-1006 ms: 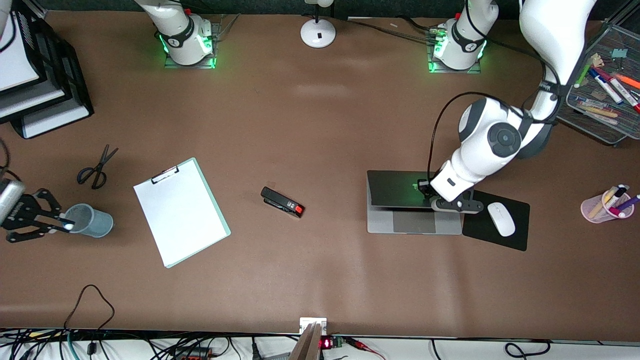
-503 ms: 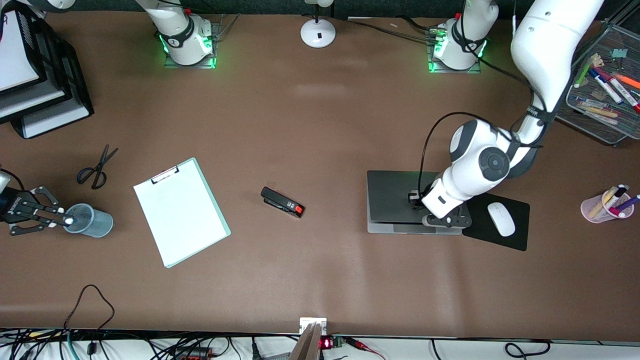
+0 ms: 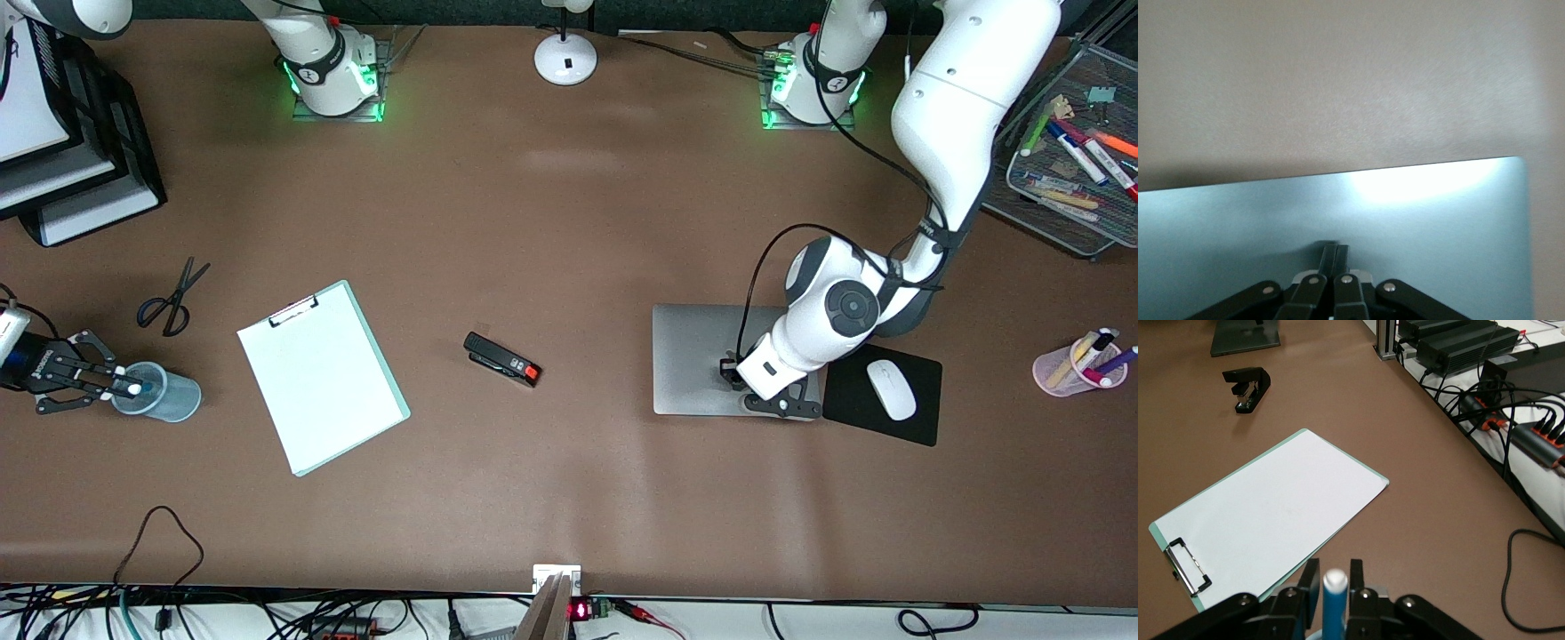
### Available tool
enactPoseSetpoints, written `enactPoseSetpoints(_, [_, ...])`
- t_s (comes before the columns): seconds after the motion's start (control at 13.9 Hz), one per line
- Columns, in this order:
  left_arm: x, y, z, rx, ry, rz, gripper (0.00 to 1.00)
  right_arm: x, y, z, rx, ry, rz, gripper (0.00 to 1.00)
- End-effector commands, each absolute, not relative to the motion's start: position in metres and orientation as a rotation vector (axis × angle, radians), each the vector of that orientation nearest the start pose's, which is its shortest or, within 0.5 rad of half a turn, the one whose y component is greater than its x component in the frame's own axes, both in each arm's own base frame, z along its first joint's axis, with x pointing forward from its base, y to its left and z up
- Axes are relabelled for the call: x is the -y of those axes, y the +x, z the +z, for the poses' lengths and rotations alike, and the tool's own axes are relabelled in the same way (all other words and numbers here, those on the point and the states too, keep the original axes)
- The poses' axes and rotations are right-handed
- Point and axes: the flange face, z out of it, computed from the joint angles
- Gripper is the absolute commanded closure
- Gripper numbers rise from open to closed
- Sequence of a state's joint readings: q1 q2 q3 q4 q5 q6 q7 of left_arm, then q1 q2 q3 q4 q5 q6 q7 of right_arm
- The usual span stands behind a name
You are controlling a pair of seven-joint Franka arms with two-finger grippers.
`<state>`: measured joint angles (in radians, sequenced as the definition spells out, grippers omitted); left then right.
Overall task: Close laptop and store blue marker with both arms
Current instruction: 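Carry the marker over the pen cup while the left gripper pushes the lid down, then drop the marker into the pen cup while the left gripper presses the lid shut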
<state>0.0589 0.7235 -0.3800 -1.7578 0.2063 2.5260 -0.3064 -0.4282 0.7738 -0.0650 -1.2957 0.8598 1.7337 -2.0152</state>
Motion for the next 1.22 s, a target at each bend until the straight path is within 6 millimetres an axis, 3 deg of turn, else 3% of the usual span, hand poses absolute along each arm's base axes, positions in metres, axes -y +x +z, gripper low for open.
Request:
enactPoseSetpoints(0.0, [0.189, 0.655, 0.165, -0.181, -3.248, -0.199, 1.00, 0.270, 0.669, 0.291, 1.282, -2.068, -0.784, 0.00])
enactPoseSetpoints(0.14, [0.187, 0.655, 0.165, -0.181, -3.245, -0.198, 1.00, 0.264, 0.674, 0.298, 1.181, -2.111, -0.743, 0.00])
enactPoseSetpoints(0.22, [0.187, 0.654, 0.165, -0.176, -3.245, -0.193, 1.00, 0.251, 0.679, 0.301, 1.125, -2.133, -0.705, 0.00])
enactPoseSetpoints(0.36, [0.185, 0.656, 0.168, -0.171, -3.244, -0.203, 1.00, 0.228, 0.696, 0.325, 1.123, -2.163, -0.691, 0.00])
enactPoseSetpoints(0.5, [0.181, 0.658, 0.185, -0.172, -3.224, -0.169, 1.00, 0.205, 0.712, 0.356, 1.113, -2.257, -0.590, 0.00])
enactPoseSetpoints(0.72, [0.174, 0.659, 0.244, -0.184, -3.166, -0.103, 1.00, 0.164, 0.721, 0.407, 1.091, -2.401, -0.459, 0.00])
enactPoseSetpoints(0.93, [0.183, 0.653, 0.309, -0.215, -3.113, -0.009, 0.97, 0.125, 0.723, 0.432, 0.960, -2.578, -0.291, 0.00])
enactPoseSetpoints(1.01, [0.184, 0.648, 0.328, -0.229, -3.095, 0.011, 0.90, 0.114, 0.724, 0.432, 0.908, -2.616, -0.248, 0.00])
enactPoseSetpoints(1.08, [0.184, 0.643, 0.346, -0.229, -3.077, 0.038, 0.73, 0.105, 0.722, 0.446, 0.879, -2.662, -0.225, 0.00])
enactPoseSetpoints(1.15, [0.178, 0.640, 0.369, -0.221, -3.052, 0.064, 0.40, 0.092, 0.720, 0.460, 0.879, -2.715, -0.196, 0.00])
